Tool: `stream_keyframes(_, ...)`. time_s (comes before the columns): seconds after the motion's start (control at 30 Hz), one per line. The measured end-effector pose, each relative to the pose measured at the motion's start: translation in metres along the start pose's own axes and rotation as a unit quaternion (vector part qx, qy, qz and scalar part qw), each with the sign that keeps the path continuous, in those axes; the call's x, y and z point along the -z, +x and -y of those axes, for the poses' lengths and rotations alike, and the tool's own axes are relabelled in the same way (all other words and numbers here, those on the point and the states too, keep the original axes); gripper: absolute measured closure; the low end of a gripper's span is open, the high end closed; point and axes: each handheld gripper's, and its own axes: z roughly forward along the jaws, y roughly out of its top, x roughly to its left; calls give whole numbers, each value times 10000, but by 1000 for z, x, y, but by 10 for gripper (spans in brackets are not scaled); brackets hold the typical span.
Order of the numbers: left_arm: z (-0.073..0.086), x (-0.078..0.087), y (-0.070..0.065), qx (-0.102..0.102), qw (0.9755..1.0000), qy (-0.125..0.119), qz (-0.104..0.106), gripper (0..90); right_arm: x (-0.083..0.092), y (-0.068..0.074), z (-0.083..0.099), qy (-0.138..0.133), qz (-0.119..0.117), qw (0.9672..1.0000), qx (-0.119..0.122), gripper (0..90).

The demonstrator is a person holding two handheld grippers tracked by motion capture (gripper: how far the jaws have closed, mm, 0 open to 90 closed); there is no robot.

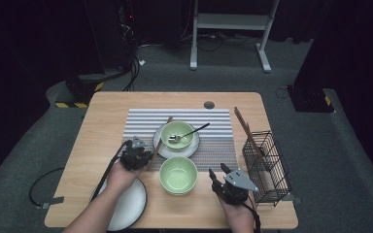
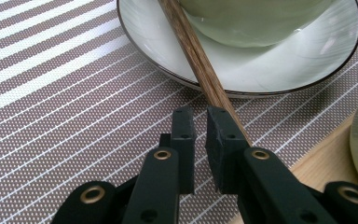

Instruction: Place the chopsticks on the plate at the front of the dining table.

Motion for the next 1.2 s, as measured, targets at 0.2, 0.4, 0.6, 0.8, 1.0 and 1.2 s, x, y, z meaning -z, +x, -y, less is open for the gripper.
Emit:
stream_keyframes(0.2, -1, -1, -4, -55, 10000, 18, 16, 806, 0, -2, 1, 6, 15, 10000, -37, 514)
stream_keyframes(0.4, -2, -2, -7, -53, 10000, 9, 53, 808, 0, -2, 1, -2, 18, 10000, -38, 514)
stream_keyframes(0.6, -4, -4, -10, -85, 9999, 0, 81, 809, 0, -3, 1, -1, 8, 10000, -48, 515)
stream_keyframes(0.8, -4, -5, -11, -114, 9999, -1, 97, 810, 0, -2, 1, 0, -7, 10000, -48, 515)
stream_keyframes(1.0, -5, -6, -12, -141, 9998, 4, 118, 811, 0, -1, 1, 10, -11, 10000, -41, 515)
stream_keyframes(1.2, -5, -6, -13, -138, 9998, 4, 139, 812, 0, -2, 1, 6, -3, 10000, -54, 515)
